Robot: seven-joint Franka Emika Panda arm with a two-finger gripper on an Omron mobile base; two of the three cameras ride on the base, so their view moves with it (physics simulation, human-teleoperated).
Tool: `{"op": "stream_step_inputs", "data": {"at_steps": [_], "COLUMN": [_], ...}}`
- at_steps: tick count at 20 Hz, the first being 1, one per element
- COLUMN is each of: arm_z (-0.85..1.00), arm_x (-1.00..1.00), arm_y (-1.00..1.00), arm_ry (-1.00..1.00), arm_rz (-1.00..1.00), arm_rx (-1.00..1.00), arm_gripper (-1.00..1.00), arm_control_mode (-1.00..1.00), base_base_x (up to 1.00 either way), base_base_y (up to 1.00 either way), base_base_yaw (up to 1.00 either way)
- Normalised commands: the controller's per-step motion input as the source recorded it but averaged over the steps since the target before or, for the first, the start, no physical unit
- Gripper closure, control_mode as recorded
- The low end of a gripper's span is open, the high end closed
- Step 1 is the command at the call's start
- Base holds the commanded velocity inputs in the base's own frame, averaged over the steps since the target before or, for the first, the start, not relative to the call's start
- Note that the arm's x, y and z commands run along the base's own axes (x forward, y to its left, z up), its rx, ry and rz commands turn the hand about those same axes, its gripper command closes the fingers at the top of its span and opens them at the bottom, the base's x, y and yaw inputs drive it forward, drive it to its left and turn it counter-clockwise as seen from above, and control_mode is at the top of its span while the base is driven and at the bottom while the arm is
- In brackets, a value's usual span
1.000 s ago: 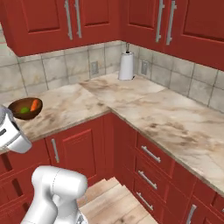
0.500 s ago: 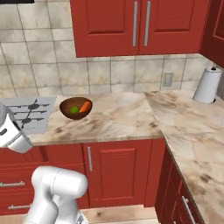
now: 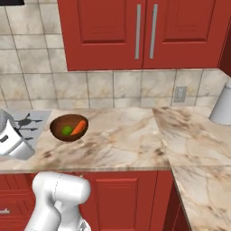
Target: Place the bowl with the carrot and lime on the second highest shelf of the fridge. Place the bowl with the steak and chicken drumstick on the top shelf of the fridge.
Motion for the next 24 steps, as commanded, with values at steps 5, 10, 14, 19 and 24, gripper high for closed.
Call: {"op": "stream_step_inputs", "data": {"at_steps": [5,10,14,19,24], "arm_z": [0.0,-0.22,-0.53,-0.56,-0.29], "arm_x": [0.0,0.41,0.43,0.25,0.66], "arm_y": [0.0,-0.51,-0.7,-0.13,0.0], "arm_ry": [0.0,0.13,0.16,0.17,0.06], "arm_rz": [0.0,0.02,0.1,0.15,0.02], "arm_rx": [0.0,0.12,0.16,0.09,0.01], "arm_gripper": [-1.0,-1.0,-1.0,-1.0,-1.0], "arm_control_mode": [1.0,-1.0,-1.0,-1.0,-1.0], "base_base_x": [0.5,0.0,0.0,0.0,0.0], "base_base_y": [-0.14,0.0,0.0,0.0,0.0], "base_base_yaw": [0.0,0.0,0.0,0.0,0.0]}}
